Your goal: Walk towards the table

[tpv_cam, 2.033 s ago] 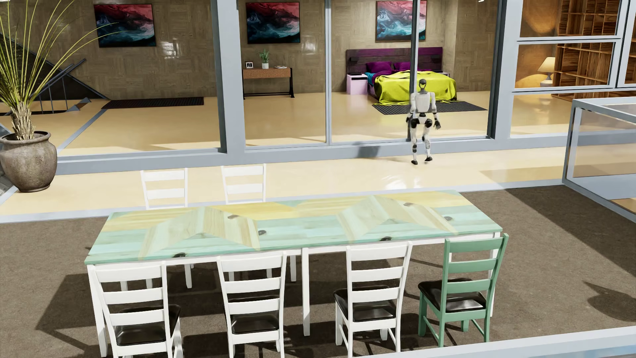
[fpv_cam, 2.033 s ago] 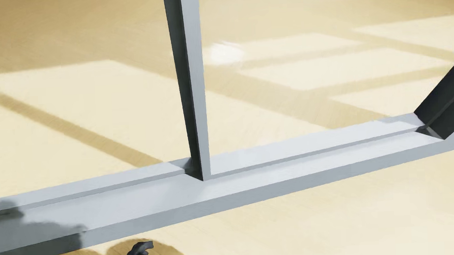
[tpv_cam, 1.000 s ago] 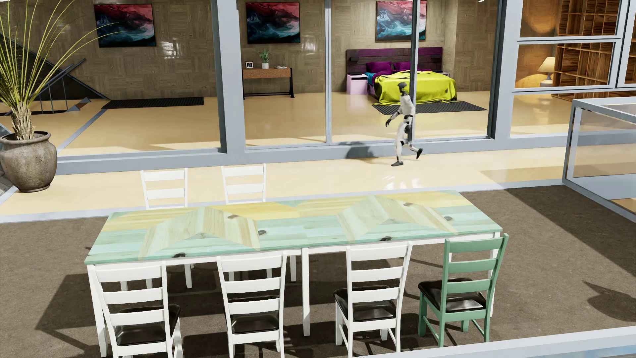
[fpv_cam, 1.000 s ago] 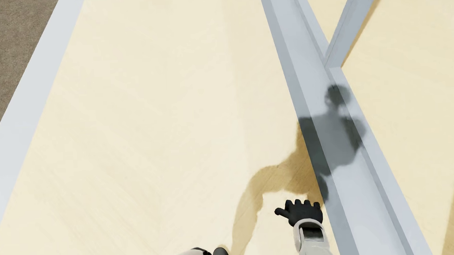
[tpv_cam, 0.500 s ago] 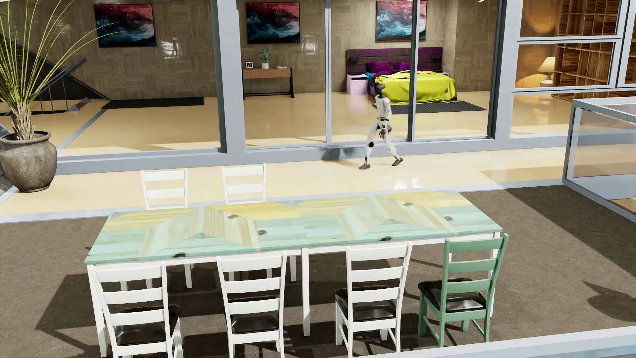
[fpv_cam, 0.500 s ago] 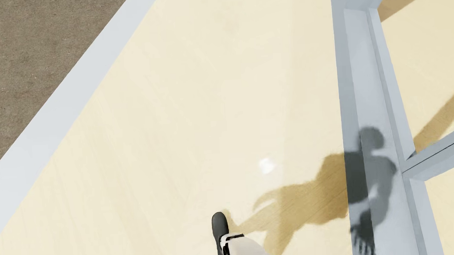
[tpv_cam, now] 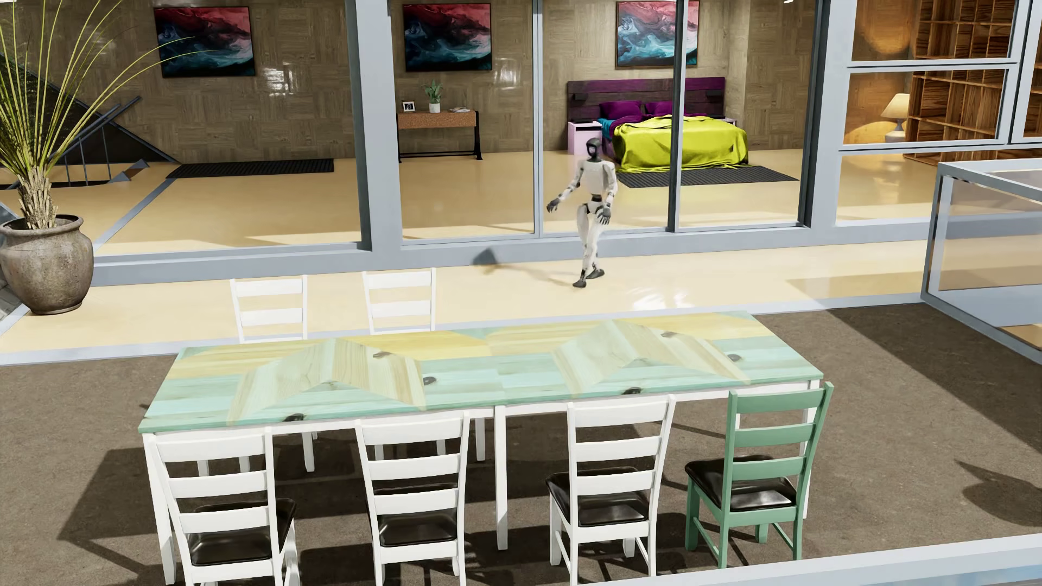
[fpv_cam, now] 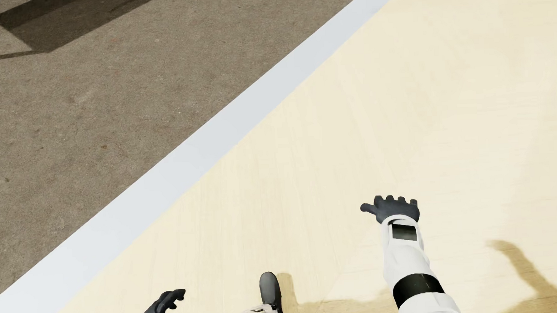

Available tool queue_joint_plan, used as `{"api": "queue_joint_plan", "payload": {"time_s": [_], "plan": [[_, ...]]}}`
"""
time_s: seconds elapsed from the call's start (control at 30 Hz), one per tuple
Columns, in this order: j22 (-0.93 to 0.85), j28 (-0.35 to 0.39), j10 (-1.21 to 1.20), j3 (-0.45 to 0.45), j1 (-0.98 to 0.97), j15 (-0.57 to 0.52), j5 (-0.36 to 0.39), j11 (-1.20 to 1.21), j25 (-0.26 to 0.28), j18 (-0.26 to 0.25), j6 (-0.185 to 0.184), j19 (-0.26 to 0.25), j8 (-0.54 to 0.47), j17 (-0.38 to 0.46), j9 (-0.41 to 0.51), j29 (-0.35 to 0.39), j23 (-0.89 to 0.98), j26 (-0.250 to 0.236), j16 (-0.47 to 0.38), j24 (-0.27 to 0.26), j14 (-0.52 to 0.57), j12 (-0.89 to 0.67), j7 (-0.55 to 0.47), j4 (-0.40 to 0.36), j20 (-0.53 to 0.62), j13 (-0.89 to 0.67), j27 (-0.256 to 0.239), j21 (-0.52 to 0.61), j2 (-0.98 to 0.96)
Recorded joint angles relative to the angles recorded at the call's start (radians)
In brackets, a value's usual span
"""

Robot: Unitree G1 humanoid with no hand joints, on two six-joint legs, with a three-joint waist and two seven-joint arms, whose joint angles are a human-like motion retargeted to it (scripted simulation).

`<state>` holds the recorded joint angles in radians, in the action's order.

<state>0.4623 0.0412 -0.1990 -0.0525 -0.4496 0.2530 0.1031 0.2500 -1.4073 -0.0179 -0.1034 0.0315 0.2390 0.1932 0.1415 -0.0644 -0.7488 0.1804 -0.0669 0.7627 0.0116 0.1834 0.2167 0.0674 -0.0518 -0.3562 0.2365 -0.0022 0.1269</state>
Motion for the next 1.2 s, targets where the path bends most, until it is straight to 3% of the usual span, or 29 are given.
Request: {"api": "queue_joint_plan", "payload": {"time_s": [0.03,0.07,0.1,0.13,0.17,0.2,0.27,0.3,0.33,0.37,0.43,0.47,0.5,0.57,0.6,0.63,0.67,0.7,0.73,0.77,0.83,0.87,0.9,0.97,1.0,1.03,1.1,1.13,1.2], "plan": [[0.06,0.021,0.071,0.007,-0.007,0.027,0.013,-0.008,0.08,-0.026,-0.002,-0.011,0.013,-0.014,-0.002,0.028,0.035,0.043,0.017,-0.021,-0.041,-0.005,0.06,-0.008,-0.029,-0.016,0.015,-0.038,0.05],[0.141,0.027,0.054,0.015,-0.01,0.047,0.022,0.0,0.152,-0.007,-0.001,-0.024,0.03,-0.026,-0.004,0.053,0.071,0.087,0.029,-0.034,-0.055,-0.018,0.145,-0.004,-0.045,-0.013,0.028,-0.068,0.099],[0.227,0.007,-0.013,0.02,-0.006,0.05,0.024,0.02,0.215,0.075,0.003,-0.039,0.044,-0.04,-0.006,0.074,0.103,0.128,0.032,-0.024,-0.041,-0.027,0.2,0.007,-0.043,0.006,0.031,-0.078,0.144],[0.297,-0.033,-0.099,0.019,0.003,0.025,0.019,0.053,0.247,0.177,0.013,-0.055,0.041,-0.051,-0.008,0.084,0.124,0.161,0.031,0.008,-0.025,-0.022,0.223,0.023,-0.033,0.035,0.024,-0.058,0.184],[0.339,-0.076,-0.189,0.013,0.017,-0.03,0.005,0.115,0.245,0.251,0.025,-0.075,0.021,-0.057,-0.01,0.073,0.135,0.17,0.034,0.052,-0.017,0.002,0.24,0.047,-0.021,0.07,0.006,-0.014,0.209],[0.356,-0.108,-0.283,0.006,0.031,-0.11,-0.023,0.221,0.218,0.265,0.04,-0.101,-0.004,-0.054,-0.011,0.044,0.139,0.158,0.044,0.096,-0.051,0.039,0.251,0.065,-0.015,0.115,-0.028,0.03,0.206],[0.354,-0.12,-0.39,-0.009,0.086,-0.28,-0.117,0.587,0.153,0.26,0.078,-0.173,-0.048,-0.053,-0.008,-0.054,0.119,0.121,0.101,0.107,-0.178,0.117,0.275,0.045,-0.074,0.223,-0.078,0.049,0.091],[0.352,-0.115,-0.392,-0.01,0.132,-0.357,-0.159,0.783,0.14,0.252,0.098,-0.179,-0.084,-0.069,-0.006,-0.105,0.089,0.11,0.135,0.084,-0.219,0.143,0.283,0.018,-0.123,0.275,-0.066,0.022,-0.003],[0.356,-0.11,-0.379,-0.007,0.18,-0.375,-0.18,0.937,0.132,0.242,0.117,-0.161,-0.127,-0.089,-0.005,-0.135,0.047,0.107,0.156,0.075,-0.249,0.153,0.28,-0.013,-0.155,0.329,-0.029,-0.014,-0.103],[0.366,-0.107,-0.356,-0.001,0.23,-0.329,-0.184,1.046,0.12,0.23,0.132,-0.134,-0.164,-0.109,-0.004,-0.137,-0.003,0.108,0.161,0.098,-0.271,0.147,0.26,-0.047,-0.157,0.387,0.021,-0.046,-0.201],[0.384,-0.119,-0.292,0.017,0.33,-0.301,-0.202,1.129,0.063,0.208,0.147,-0.099,-0.203,-0.134,-0.003,-0.134,-0.106,0.09,0.141,0.194,-0.3,0.096,0.172,-0.117,-0.1,0.521,0.108,-0.061,-0.376],[0.38,-0.126,-0.265,0.029,0.374,-0.301,-0.226,1.104,0.022,0.198,0.15,-0.084,-0.208,-0.143,-0.002,-0.154,-0.14,0.066,0.129,0.226,-0.314,0.058,0.112,-0.148,-0.077,0.593,0.115,-0.038,-0.453],[0.367,-0.125,-0.246,0.043,0.411,-0.289,-0.263,1.038,-0.019,0.19,0.152,-0.06,-0.199,-0.154,0.0,-0.178,-0.157,0.035,0.119,0.239,-0.332,0.017,0.047,-0.172,-0.064,0.664,0.091,-0.003,-0.521],[0.314,-0.098,-0.219,0.075,0.478,-0.274,-0.356,0.772,-0.072,0.175,0.157,-0.001,-0.118,-0.182,0.006,-0.202,-0.165,-0.029,0.105,0.207,-0.369,-0.057,-0.076,-0.205,-0.049,0.776,-0.005,0.039,-0.608],[0.285,-0.072,-0.2,0.09,0.515,-0.285,-0.379,0.566,-0.073,0.166,0.161,0.007,-0.056,-0.205,0.011,-0.224,-0.167,-0.054,0.1,0.179,-0.383,-0.085,-0.123,-0.217,-0.039,0.81,-0.039,0.026,-0.622],[0.259,-0.046,-0.174,0.102,0.554,-0.309,-0.363,0.324,-0.072,0.159,0.164,-0.017,-0.013,-0.228,0.017,-0.26,-0.166,-0.07,0.096,0.15,-0.391,-0.106,-0.157,-0.224,-0.028,0.826,-0.056,0.003,-0.62],[0.238,-0.026,-0.143,0.111,0.597,-0.323,-0.308,0.089,-0.077,0.153,0.165,-0.077,-0.03,-0.243,0.023,-0.298,-0.158,-0.076,0.093,0.125,-0.392,-0.122,-0.181,-0.226,-0.016,0.826,-0.068,-0.017,-0.617],[0.225,-0.012,-0.118,0.117,0.642,-0.305,-0.24,-0.075,-0.086,0.15,0.163,-0.158,-0.106,-0.249,0.029,-0.323,-0.142,-0.074,0.09,0.105,-0.395,-0.134,-0.196,-0.225,-0.004,0.816,-0.081,-0.035,-0.624],[0.225,-0.002,-0.11,0.12,0.684,-0.271,-0.189,-0.125,-0.097,0.148,0.161,-0.197,-0.176,-0.247,0.036,-0.324,-0.125,-0.066,0.088,0.09,-0.399,-0.142,-0.201,-0.221,0.008,0.796,-0.086,-0.054,-0.638],[0.242,0.0,-0.123,0.119,0.722,-0.274,-0.164,-0.072,-0.112,0.146,0.159,-0.166,-0.175,-0.24,0.042,-0.304,-0.11,-0.049,0.085,0.081,-0.4,-0.151,-0.196,-0.218,0.021,0.766,-0.081,-0.069,-0.65],[0.337,-0.03,-0.196,0.127,0.771,-0.346,-0.161,0.1,-0.15,0.148,0.146,-0.047,-0.128,-0.228,0.051,-0.212,-0.074,0.006,0.077,0.104,-0.334,-0.184,-0.201,-0.199,0.08,0.697,-0.031,-0.097,-0.651],[0.408,-0.068,-0.272,0.135,0.772,-0.401,-0.173,0.153,-0.157,0.142,0.133,-0.02,-0.108,-0.229,0.054,-0.154,-0.054,0.038,0.069,0.149,-0.256,-0.212,-0.211,-0.181,0.134,0.664,0.006,-0.115,-0.632],[0.477,-0.122,-0.396,0.143,0.742,-0.387,-0.184,0.214,-0.148,0.107,0.118,0.011,-0.081,-0.23,0.056,-0.102,-0.042,0.064,0.061,0.212,-0.155,-0.239,-0.212,-0.153,0.201,0.625,0.037,-0.135,-0.613],[0.541,-0.241,-0.755,0.151,0.596,-0.277,-0.182,0.274,-0.101,-0.004,0.083,0.026,-0.021,-0.213,0.057,-0.067,-0.057,0.058,0.043,0.339,0.039,-0.268,-0.17,-0.053,0.324,0.511,0.06,-0.16,-0.54],[0.521,-0.268,-0.91,0.146,0.508,-0.238,-0.17,0.263,-0.09,0.011,0.066,0.025,0.004,-0.186,0.055,-0.083,-0.08,0.037,0.041,0.36,0.09,-0.265,-0.128,0.028,0.341,0.442,0.059,-0.152,-0.482],[0.464,-0.25,-1.019,0.132,0.425,-0.208,-0.153,0.239,-0.104,0.04,0.049,0.023,0.02,-0.151,0.052,-0.099,-0.108,0.024,0.042,0.344,0.055,-0.246,-0.09,0.107,0.317,0.371,0.046,-0.124,-0.42],[0.307,-0.14,-1.104,0.087,0.28,-0.166,-0.109,0.168,-0.172,0.112,0.024,0.016,0.026,-0.083,0.044,-0.102,-0.136,0.001,0.038,0.297,-0.027,-0.184,-0.035,0.206,0.247,0.238,0.006,-0.039,-0.291],[0.231,-0.096,-1.085,0.062,0.217,-0.146,-0.087,0.136,-0.191,0.125,0.017,0.013,0.019,-0.058,0.039,-0.092,-0.123,-0.03,0.041,0.241,-0.03,-0.15,-0.014,0.224,0.198,0.18,-0.015,0.001,-0.232],[0.103,-0.053,-0.93,0.02,0.107,-0.095,-0.053,0.1,-0.146,0.126,0.015,0.006,-0.005,-0.034,0.033,-0.054,-0.066,-0.082,0.063,0.037,-0.042,-0.092,0.014,0.199,0.081,0.077,-0.047,0.041,-0.134]]}}
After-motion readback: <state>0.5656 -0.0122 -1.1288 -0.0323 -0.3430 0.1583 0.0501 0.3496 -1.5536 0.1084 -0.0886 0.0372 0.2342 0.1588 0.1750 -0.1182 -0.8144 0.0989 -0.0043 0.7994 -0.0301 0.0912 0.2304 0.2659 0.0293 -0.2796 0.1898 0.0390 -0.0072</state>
